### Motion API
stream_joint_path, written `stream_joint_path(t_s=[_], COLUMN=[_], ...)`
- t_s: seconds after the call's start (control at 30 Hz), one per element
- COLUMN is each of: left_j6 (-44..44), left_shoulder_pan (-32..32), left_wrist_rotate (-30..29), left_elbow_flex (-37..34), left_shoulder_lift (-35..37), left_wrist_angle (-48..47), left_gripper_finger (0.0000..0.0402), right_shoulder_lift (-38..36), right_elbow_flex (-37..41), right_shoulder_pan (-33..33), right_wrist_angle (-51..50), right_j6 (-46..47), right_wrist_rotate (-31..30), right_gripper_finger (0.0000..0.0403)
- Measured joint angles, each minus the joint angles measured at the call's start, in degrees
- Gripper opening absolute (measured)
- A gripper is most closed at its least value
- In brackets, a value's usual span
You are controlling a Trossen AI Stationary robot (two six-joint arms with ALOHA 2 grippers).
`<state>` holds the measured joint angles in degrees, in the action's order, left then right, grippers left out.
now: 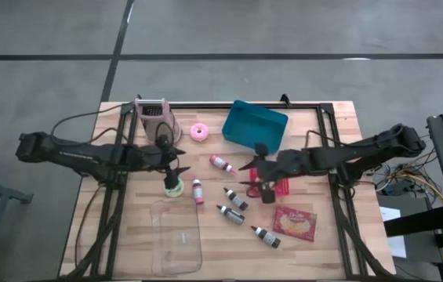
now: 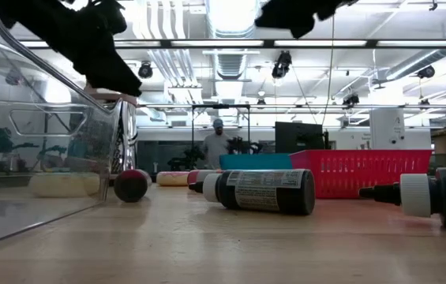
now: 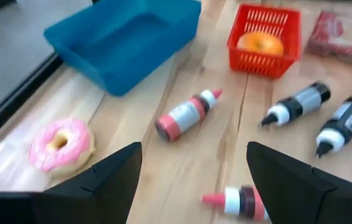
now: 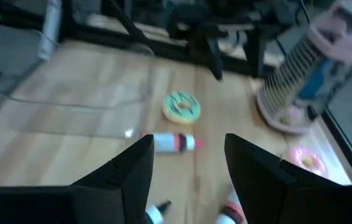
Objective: Pick & Place Food Item
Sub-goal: Put the green donut into the red basket
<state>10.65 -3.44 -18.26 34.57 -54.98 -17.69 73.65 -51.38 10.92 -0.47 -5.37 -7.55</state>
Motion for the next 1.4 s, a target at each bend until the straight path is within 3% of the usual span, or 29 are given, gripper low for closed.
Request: stream_joint_path(t_s=[0.23, 0.53, 0.8, 1.4], left_j6=[5.63, 8.74, 9.84, 5.29], left_shoulder_pan=[0.22, 0.33, 1.07, 5.00], left_wrist_rotate=[0.71, 8.90, 12.28, 14.54], left_elbow_flex=[7.28, 9.48, 9.44, 9.29], left_shoulder_lift=[-3.79, -12.01, -18.91, -27.94], left_wrist_angle=[-16.98, -25.24, -30.12, -28.16], left_gripper_finger=[0.0292, 0.0292, 0.0292, 0.0292], right_shoulder_lift=[-3.90, -5.30, -6.83, -7.32], right_elbow_flex=[7.96, 16.59, 18.20, 18.82], right_shoulder_pan=[5.96, 12.19, 14.82, 15.87], right_wrist_angle=[14.95, 32.29, 33.03, 32.76], right_j6=[-2.03, -6.78, -6.95, -6.64], right_wrist_rotate=[-0.16, -5.11, -7.86, -8.94], right_gripper_finger=[0.0190, 0.0190, 0.0190, 0.0190])
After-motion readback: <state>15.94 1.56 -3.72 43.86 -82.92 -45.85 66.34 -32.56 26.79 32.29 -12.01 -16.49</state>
